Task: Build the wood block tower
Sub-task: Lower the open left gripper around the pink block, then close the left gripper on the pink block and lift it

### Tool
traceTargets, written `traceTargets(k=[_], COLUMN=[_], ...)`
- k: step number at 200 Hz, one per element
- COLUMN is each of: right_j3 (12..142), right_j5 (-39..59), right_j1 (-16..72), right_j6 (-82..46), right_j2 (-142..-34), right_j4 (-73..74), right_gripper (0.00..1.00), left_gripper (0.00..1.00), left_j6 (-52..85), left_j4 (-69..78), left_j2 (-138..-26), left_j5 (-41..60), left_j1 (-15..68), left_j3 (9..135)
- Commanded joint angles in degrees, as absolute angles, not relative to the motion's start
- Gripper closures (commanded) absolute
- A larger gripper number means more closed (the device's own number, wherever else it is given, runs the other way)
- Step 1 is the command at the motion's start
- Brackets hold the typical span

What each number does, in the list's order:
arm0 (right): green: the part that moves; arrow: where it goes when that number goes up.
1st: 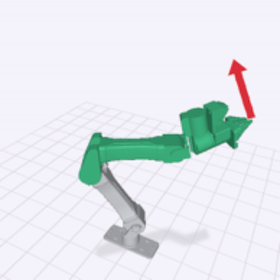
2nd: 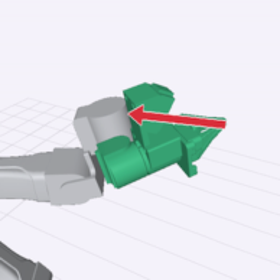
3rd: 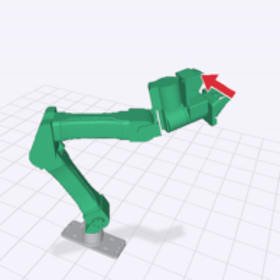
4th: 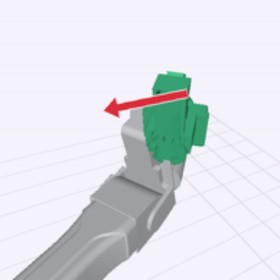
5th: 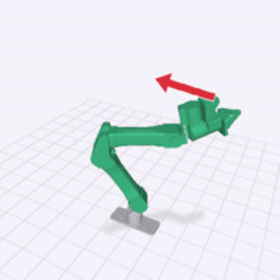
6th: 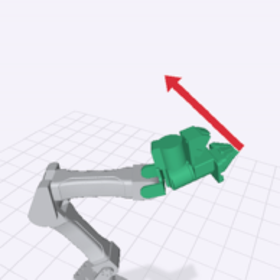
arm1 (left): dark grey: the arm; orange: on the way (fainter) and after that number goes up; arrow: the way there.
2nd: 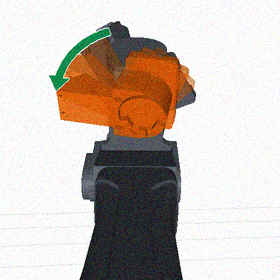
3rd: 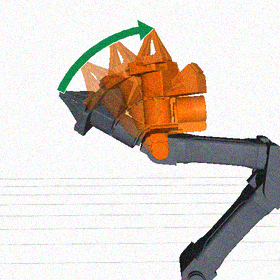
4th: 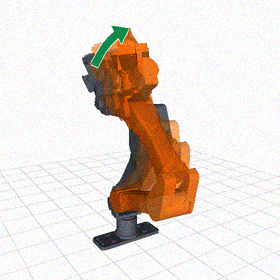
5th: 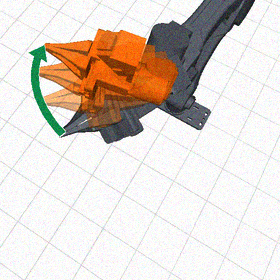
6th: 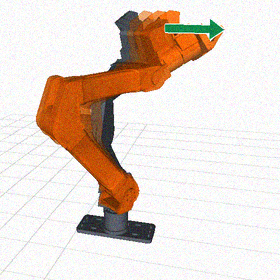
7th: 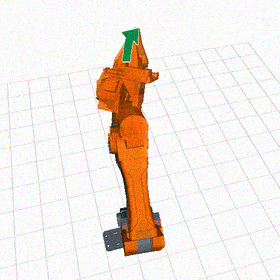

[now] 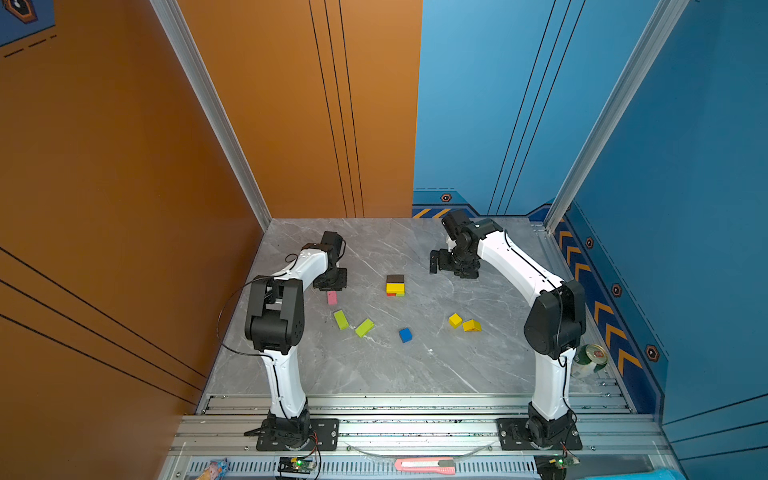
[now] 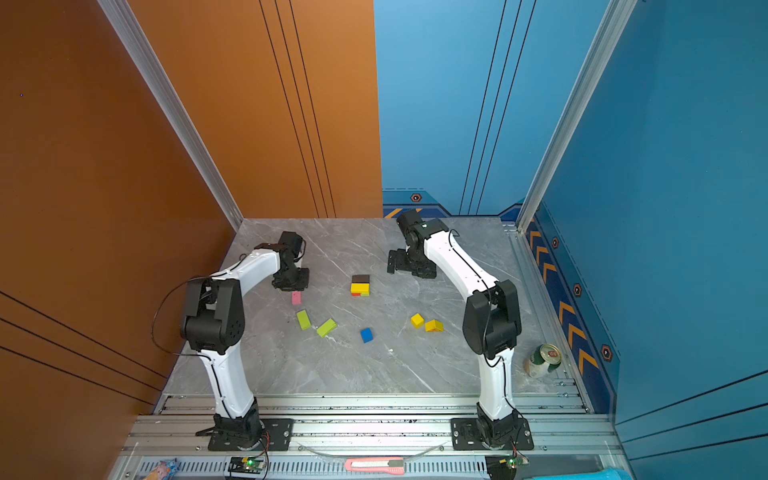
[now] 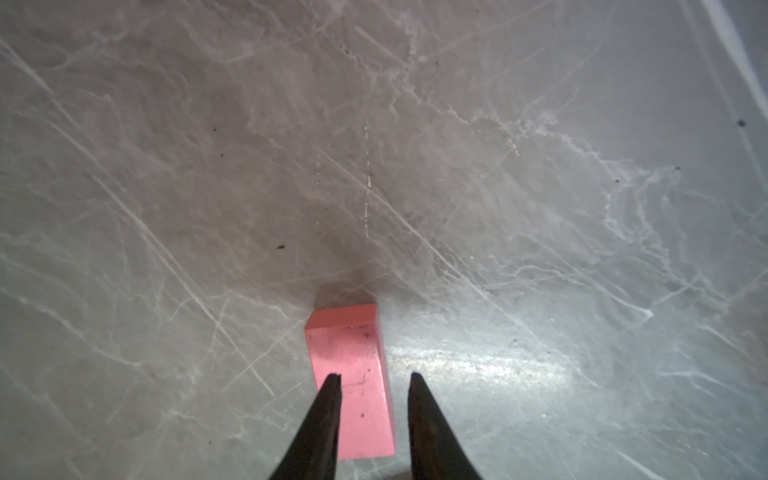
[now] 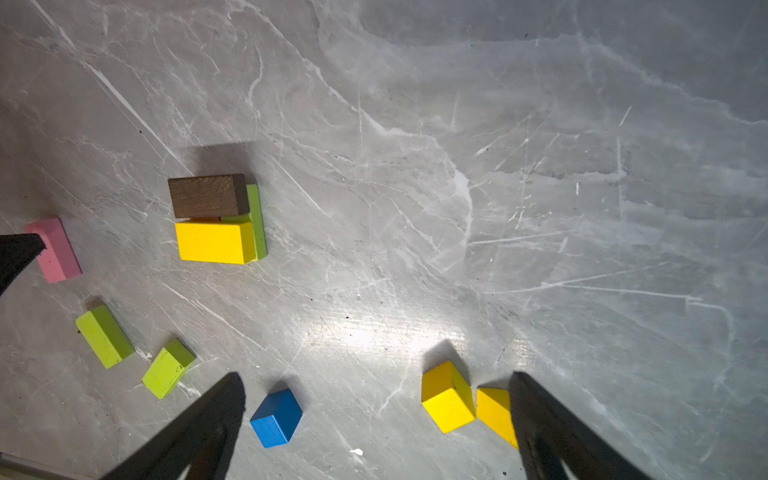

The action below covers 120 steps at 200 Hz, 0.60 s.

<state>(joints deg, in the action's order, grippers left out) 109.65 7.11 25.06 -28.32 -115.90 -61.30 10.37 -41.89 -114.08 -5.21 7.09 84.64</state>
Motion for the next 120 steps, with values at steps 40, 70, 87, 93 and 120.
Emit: traceTargets(k=[40,70,87,93,120], right_j3=[111.2,109.98,109.44,109.21,108.49], right_j5=[7.77,7.27,6.76,6.45,5.56], right_j1=[25.48,26.1,26.53,26.71,27.22], right_j6=[-28.51,-28.3,-28.21,-28.17,-28.04], right_j2=[-116.16,-115.25,-114.71,-114.46,-113.42], right_j4=[-64.87,-64.78,-64.78,-64.78,-64.69], right_gripper=[0.0,0.0,0.0,0.0,0.0], left_gripper=[0.53,0.45,0.45,0.46,0.48], left_j6=[12.46,14.68,15.91,16.24,17.09], left_j4=[-45.02,-45.01,-44.96,-44.81,-44.21], left_j2=[-112.65,-111.89,-112.13,-112.3,-113.75], left_j5=[-4.1,-5.71,-6.97,-7.17,-6.75], left_j1=[7.09,7.05,6.84,6.72,6.07], left_j3=[83.18,81.31,80.64,80.6,80.68])
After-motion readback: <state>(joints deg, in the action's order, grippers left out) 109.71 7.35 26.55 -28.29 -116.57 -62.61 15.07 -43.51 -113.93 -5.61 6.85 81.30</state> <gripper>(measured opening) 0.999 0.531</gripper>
